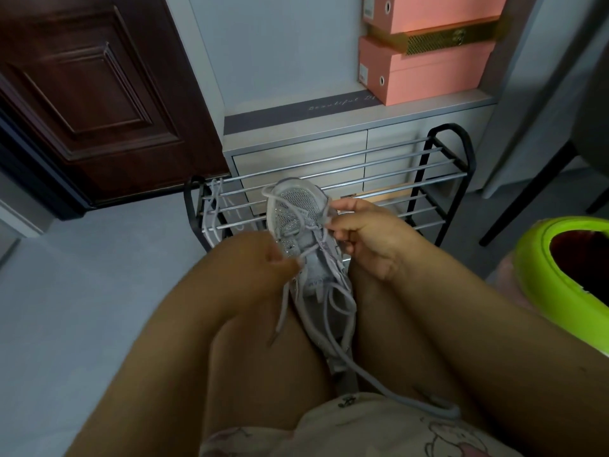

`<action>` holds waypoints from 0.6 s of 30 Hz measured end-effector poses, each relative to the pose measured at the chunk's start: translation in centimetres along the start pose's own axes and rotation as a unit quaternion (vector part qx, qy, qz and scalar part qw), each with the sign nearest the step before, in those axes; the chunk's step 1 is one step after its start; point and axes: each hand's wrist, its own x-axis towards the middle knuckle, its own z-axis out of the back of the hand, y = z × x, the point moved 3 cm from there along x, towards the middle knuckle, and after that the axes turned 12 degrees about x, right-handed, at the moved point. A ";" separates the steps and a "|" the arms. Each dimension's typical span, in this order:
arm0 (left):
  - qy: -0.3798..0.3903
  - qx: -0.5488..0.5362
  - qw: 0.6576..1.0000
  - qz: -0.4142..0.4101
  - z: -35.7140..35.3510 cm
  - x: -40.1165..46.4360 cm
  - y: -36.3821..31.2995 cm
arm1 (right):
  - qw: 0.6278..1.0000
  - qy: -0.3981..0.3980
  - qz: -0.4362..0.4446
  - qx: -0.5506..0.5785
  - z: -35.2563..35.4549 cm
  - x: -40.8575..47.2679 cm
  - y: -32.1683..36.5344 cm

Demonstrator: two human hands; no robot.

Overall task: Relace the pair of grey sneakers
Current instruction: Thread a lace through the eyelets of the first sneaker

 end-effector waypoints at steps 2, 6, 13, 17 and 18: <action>-0.098 -0.018 0.995 -0.032 -0.6 1.0 -2.0 | 1.000 -0.007 0.012 0.013 -0.2 -0.1 0.0; -0.106 0.033 0.992 -0.051 -2.4 2.7 -2.9 | 0.998 0.048 0.002 0.042 -0.4 -0.4 0.2; -0.053 -0.132 0.987 -0.077 -2.1 2.3 -1.7 | 0.974 0.053 0.073 0.208 -0.1 -0.1 2.2; 0.008 -0.194 0.977 -0.088 -1.3 1.5 -0.9 | 0.953 0.027 0.092 0.287 0.9 0.9 3.0; 0.017 -0.194 0.976 -0.099 -1.2 1.4 -0.9 | 0.947 0.039 0.078 0.310 0.9 1.1 2.9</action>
